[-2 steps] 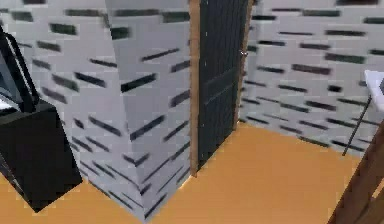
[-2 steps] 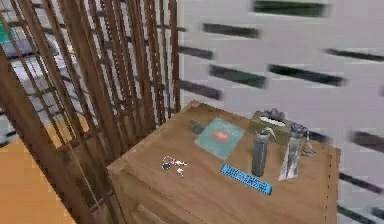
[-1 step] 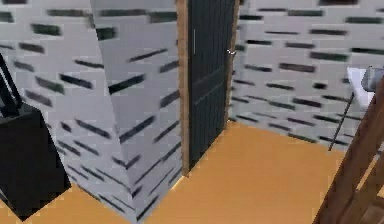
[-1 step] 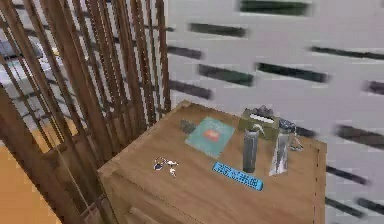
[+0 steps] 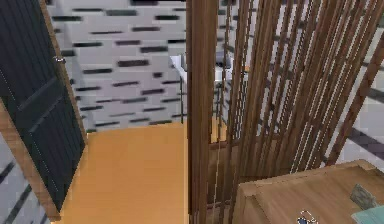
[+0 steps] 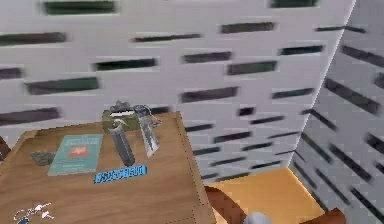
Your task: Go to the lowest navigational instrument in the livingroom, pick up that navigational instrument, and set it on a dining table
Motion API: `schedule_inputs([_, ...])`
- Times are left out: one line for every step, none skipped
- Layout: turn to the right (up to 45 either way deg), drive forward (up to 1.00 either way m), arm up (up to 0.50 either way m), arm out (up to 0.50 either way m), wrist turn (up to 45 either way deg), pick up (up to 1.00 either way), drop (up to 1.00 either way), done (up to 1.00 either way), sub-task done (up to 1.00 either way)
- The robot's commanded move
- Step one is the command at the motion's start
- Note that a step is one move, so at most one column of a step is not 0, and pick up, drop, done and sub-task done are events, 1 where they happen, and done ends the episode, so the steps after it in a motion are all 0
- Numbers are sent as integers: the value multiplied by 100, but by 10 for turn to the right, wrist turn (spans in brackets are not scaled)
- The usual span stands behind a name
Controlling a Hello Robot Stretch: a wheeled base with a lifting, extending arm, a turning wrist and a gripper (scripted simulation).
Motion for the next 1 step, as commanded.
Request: schedule_inputs([120,0,0,0,0,0,0,0,0])
